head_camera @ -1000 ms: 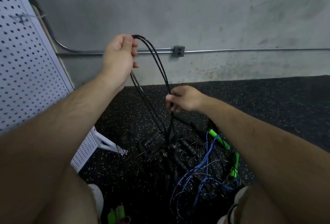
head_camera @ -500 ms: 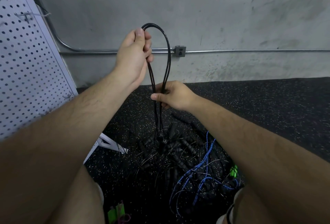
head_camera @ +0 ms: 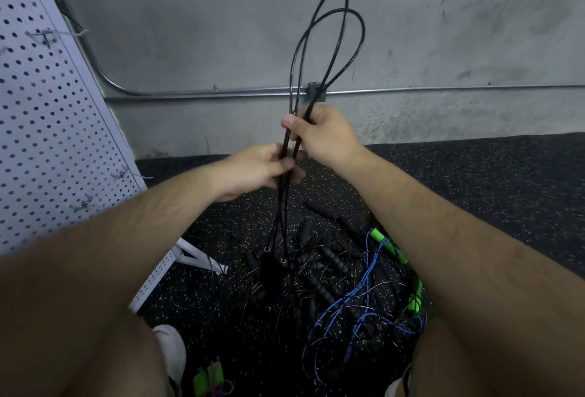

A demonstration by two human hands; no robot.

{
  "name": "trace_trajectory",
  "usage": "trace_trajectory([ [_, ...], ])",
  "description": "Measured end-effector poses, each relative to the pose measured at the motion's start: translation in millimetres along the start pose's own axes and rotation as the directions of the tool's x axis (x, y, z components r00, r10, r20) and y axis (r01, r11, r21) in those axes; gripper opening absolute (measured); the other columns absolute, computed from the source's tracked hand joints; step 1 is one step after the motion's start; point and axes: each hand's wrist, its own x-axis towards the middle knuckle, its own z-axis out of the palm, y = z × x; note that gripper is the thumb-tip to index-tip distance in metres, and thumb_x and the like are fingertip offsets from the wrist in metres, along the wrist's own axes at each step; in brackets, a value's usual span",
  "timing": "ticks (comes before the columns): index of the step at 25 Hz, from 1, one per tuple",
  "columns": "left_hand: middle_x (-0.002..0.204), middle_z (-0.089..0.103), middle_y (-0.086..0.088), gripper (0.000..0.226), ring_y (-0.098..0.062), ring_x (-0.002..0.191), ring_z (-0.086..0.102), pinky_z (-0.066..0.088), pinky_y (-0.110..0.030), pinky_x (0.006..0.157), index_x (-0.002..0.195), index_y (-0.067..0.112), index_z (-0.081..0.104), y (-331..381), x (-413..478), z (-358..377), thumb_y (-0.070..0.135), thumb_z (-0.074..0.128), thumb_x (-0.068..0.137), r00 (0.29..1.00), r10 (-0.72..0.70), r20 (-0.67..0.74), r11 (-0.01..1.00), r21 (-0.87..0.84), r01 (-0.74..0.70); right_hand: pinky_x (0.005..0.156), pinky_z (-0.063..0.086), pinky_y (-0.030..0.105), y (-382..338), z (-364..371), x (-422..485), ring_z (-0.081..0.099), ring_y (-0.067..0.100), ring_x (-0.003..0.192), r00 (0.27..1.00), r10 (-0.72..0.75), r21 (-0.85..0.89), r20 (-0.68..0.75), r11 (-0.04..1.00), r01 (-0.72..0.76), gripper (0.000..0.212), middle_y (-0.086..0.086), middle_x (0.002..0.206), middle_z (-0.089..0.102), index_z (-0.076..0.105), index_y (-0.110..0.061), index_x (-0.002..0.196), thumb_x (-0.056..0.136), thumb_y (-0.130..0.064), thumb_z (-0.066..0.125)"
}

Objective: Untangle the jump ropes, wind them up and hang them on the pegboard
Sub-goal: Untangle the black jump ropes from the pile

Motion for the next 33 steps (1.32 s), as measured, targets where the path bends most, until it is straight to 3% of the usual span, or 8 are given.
trace_trajectory([
  [3, 0.105, 0.076, -0.004, 0.018, -0.016, 0.101, 0.073, 0.060, -0.038, 0.089, 0.114, 0.012, 0.065, -6.0, 4.1, 11.0, 0.016, 0.050, 0.105, 0.996, -0.057, -0.074, 0.988, 0.141, 0.067, 0.052, 0.041, 0.026, -1.4, -11.1, -1.0, 0.045, 0.010, 0.050, 0.998, -0.015, -0.024, -0.057, 1.000, 0.014, 0.030, -0.005, 0.060, 0.055, 0.068, -0.012, 0.085, 0.100, -0.035, 0.060],
  [8, 0.099, 0.074, -0.002, 0.018, -0.017, 0.091, 0.075, 0.061, -0.031, 0.082, 0.098, 0.021, 0.064, 10.0, 15.4, 0.8, 0.022, 0.048, 0.106, 0.951, 0.062, -0.302, 0.993, 0.113, -0.028, 0.068, 0.048, 0.026, 2.4, -25.4, -4.1, 0.058, 0.004, 0.074, 0.999, 0.010, -0.290, 0.040, 0.957, 0.002, 0.026, -0.004, 0.092, 0.069, 0.066, -0.018, 0.114, 0.103, -0.037, 0.054],
  [13, 0.083, 0.064, 0.004, 0.025, -0.010, 0.070, 0.065, 0.047, -0.024, 0.059, 0.099, 0.025, 0.064, 23.7, 22.3, -23.3, 0.030, 0.041, 0.109, 0.803, 0.197, -0.562, 0.975, 0.200, -0.099, 0.048, 0.044, 0.017, 15.7, -21.8, -8.9, 0.059, 0.010, 0.066, 0.956, 0.208, -0.352, 0.208, 0.928, -0.125, 0.015, 0.003, 0.088, 0.065, 0.063, -0.009, 0.108, 0.103, -0.021, 0.057],
  [18, 0.088, 0.063, 0.004, 0.027, -0.007, 0.072, 0.061, 0.044, -0.021, 0.061, 0.110, 0.022, 0.066, 9.1, 27.6, -29.0, 0.031, 0.040, 0.109, 0.841, 0.160, -0.517, 0.960, 0.280, -0.011, 0.044, 0.044, 0.012, 17.5, -24.6, -8.9, 0.060, 0.001, 0.047, 0.978, 0.167, -0.180, 0.124, 0.973, -0.143, 0.015, 0.002, 0.082, 0.067, 0.062, -0.007, 0.102, 0.104, -0.019, 0.054],
  [21, 0.109, 0.060, -0.006, 0.027, -0.016, 0.084, 0.061, 0.050, -0.027, 0.065, 0.110, 0.015, 0.062, 6.6, 25.6, -26.8, 0.037, 0.047, 0.106, 0.864, 0.077, -0.498, 0.874, 0.451, 0.182, 0.048, 0.048, 0.015, 16.3, -27.2, -7.0, 0.061, 0.001, 0.048, 0.994, 0.098, -0.081, 0.048, 0.992, -0.094, 0.014, 0.003, 0.084, 0.071, 0.065, -0.007, 0.102, 0.103, -0.019, 0.057],
  [24, 0.138, 0.043, -0.005, 0.047, -0.023, 0.124, 0.052, 0.048, -0.039, 0.105, 0.142, 0.016, 0.049, 5.9, 17.7, -13.8, 0.038, 0.058, 0.101, 0.921, 0.067, -0.383, 0.795, 0.579, 0.183, 0.056, 0.058, 0.027, 15.0, -26.5, -3.0, 0.061, 0.009, 0.054, 0.998, 0.067, 0.045, 0.002, 0.997, -0.067, 0.015, 0.006, 0.084, 0.072, 0.068, -0.006, 0.095, 0.101, -0.018, 0.060],
  [28, 0.115, 0.071, 0.012, 0.026, -0.013, 0.107, 0.066, 0.055, -0.029, 0.086, 0.125, 0.027, 0.065, -7.6, 14.2, 17.2, 0.033, 0.061, 0.100, 0.994, -0.070, 0.087, 0.881, 0.472, 0.020, 0.053, 0.053, 0.026, 6.5, -22.0, -1.1, 0.058, 0.010, 0.054, 0.998, 0.041, 0.168, -0.038, 0.985, -0.034, 0.017, 0.008, 0.083, 0.071, 0.067, -0.002, 0.092, 0.101, -0.015, 0.061],
  [33, 0.081, 0.075, 0.012, 0.017, -0.006, 0.075, 0.067, 0.052, -0.024, 0.070, 0.090, 0.024, 0.070, -2.9, 26.7, 14.3, 0.022, 0.058, 0.102, 0.985, 0.077, -0.155, 0.947, 0.320, -0.024, 0.074, 0.057, 0.031, 17.6, -30.5, -1.5, 0.065, 0.018, 0.081, 0.991, 0.087, 0.258, 0.098, 0.960, -0.109, 0.021, 0.007, 0.100, 0.071, 0.066, -0.008, 0.107, 0.102, -0.027, 0.059],
])
